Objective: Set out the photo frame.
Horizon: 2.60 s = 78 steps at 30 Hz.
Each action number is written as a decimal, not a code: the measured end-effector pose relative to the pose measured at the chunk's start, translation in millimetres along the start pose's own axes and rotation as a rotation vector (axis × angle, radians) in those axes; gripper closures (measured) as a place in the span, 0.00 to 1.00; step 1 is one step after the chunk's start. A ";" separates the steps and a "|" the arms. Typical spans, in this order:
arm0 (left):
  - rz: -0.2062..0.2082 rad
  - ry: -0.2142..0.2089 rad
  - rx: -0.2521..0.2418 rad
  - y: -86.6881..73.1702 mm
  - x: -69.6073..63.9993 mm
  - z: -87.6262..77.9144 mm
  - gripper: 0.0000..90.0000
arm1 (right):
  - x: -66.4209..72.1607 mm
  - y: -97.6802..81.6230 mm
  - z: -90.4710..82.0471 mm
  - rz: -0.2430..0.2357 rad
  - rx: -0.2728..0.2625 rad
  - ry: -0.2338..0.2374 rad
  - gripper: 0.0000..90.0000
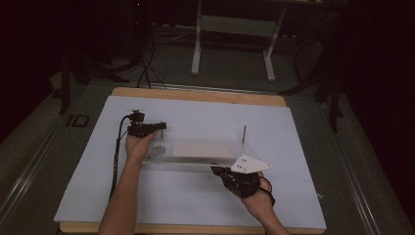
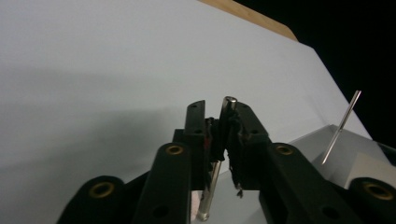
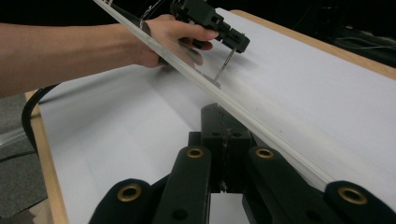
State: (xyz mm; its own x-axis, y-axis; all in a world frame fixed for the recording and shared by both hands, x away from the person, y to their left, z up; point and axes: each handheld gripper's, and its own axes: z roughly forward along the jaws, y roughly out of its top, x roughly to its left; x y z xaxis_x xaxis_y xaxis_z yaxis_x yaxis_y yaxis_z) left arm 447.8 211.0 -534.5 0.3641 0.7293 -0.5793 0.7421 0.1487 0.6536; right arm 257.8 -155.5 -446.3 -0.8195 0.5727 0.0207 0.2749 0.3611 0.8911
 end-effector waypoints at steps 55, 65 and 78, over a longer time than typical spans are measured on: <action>0.396 0.182 -0.101 -54.1 -43.3 -108.9 0.61 | -7.4 5.4 -7.2 0.035 -0.054 -0.027 1.00; 0.436 0.162 -0.093 -54.3 -45.3 -110.9 0.59 | -12.4 6.9 -6.4 0.040 -0.053 -0.044 1.00; 0.505 0.127 -0.067 -55.7 -53.8 -106.9 0.54 | -18.8 17.7 -6.8 0.038 -0.070 -0.063 1.00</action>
State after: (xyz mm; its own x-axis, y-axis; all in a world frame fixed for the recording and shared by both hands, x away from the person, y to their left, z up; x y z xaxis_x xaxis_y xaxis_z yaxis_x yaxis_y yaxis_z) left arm 326.7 234.8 -487.7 0.5930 0.7958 -0.1226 0.4526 -0.2035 0.8682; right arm 274.7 -164.8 -427.8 -0.7754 0.6307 0.0290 0.2680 0.2873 0.9196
